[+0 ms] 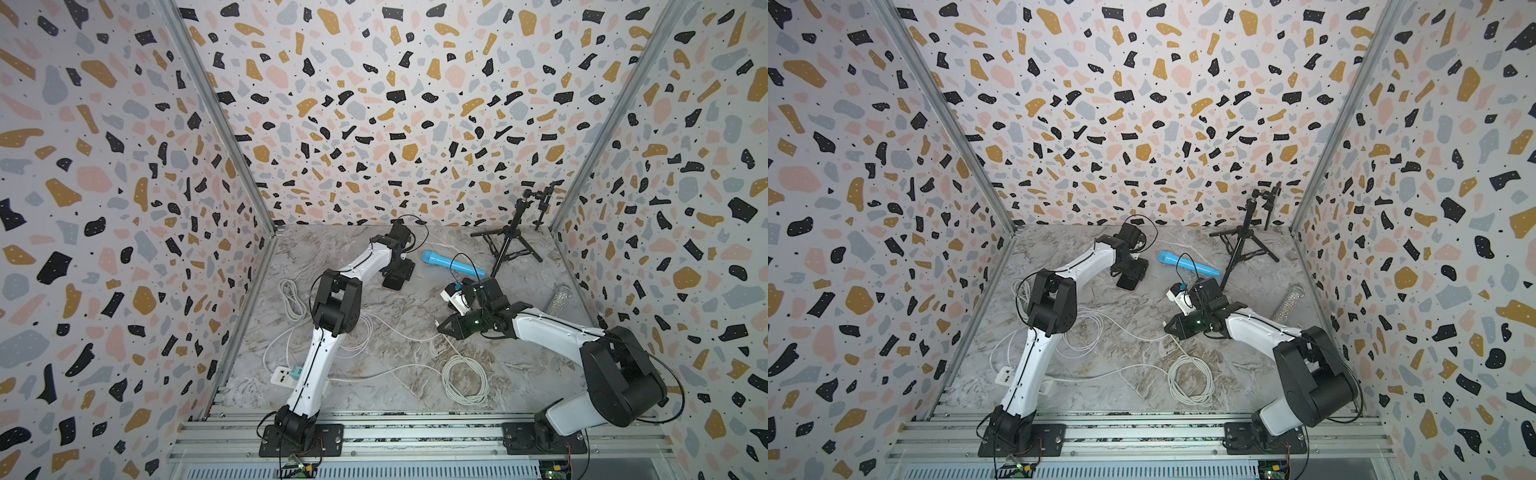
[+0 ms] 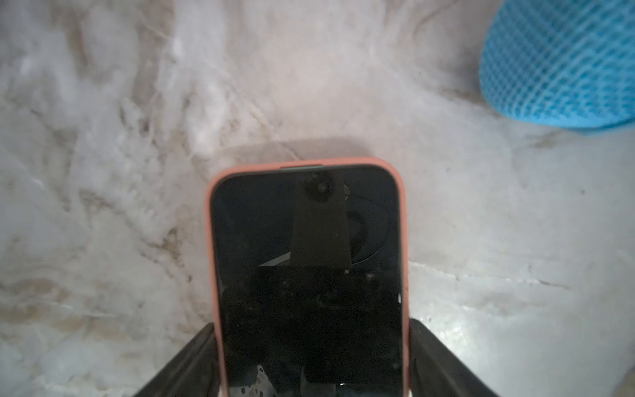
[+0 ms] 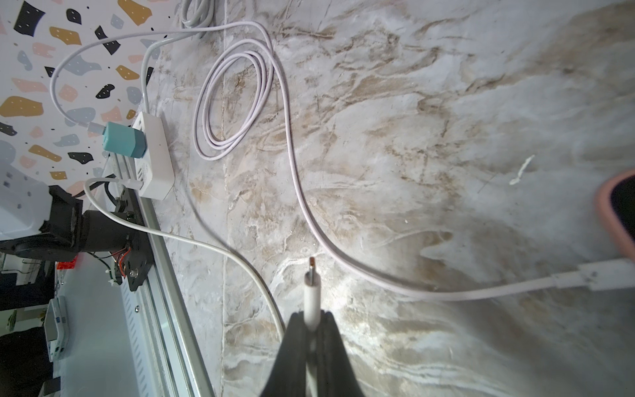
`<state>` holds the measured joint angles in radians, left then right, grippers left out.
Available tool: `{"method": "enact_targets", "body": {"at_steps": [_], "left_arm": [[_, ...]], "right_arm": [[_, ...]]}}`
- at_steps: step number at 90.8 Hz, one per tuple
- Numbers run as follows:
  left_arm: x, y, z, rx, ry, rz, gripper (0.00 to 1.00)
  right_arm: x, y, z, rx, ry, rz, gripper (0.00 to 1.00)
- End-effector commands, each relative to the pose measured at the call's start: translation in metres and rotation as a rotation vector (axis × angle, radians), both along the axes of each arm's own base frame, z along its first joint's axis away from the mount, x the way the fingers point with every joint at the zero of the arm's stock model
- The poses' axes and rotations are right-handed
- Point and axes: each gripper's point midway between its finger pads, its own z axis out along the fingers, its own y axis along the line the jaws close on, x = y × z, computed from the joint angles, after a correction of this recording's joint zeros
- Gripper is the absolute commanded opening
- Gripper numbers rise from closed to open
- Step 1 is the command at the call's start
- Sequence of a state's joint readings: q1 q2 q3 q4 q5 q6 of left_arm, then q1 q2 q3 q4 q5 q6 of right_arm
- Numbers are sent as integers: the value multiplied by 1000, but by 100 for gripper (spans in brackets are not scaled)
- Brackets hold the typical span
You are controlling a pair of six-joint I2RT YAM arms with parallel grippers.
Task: Plug the charging cable into the phone
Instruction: Pick up the phone at the center of the board, then insert the charging cable into the phone.
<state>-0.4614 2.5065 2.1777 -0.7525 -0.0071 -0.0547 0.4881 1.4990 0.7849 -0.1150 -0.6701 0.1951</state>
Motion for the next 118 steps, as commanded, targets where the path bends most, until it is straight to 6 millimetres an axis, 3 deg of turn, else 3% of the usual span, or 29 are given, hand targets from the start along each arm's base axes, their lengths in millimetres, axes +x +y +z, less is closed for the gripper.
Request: {"method": "enact_targets", "body": {"at_steps": [1, 14, 30, 36, 43, 60, 88, 118], "left_arm": [[-22, 1, -23, 7, 107, 15, 67], [-26, -5, 17, -110, 116, 67, 62], [-39, -10, 74, -376, 179, 223, 61], [-48, -9, 82, -462, 221, 319, 61], [-58, -6, 82, -553, 291, 417, 61], [-73, 1, 61, -672, 435, 608, 61], [-82, 7, 53, -677, 463, 681, 58], [-83, 7, 60, -715, 480, 690, 56]], "right_arm": [[7, 6, 15, 45, -30, 0, 0], [11, 8, 9, 52, 3, -22, 0], [32, 21, 3, 85, 41, -116, 0], [37, 28, 2, 78, 33, -149, 0], [43, 36, 2, 75, 17, -183, 0], [49, 60, 8, 124, 19, -234, 0], [47, 99, 14, 189, 47, -219, 0], [50, 99, 1, 128, 56, -231, 0]]}}
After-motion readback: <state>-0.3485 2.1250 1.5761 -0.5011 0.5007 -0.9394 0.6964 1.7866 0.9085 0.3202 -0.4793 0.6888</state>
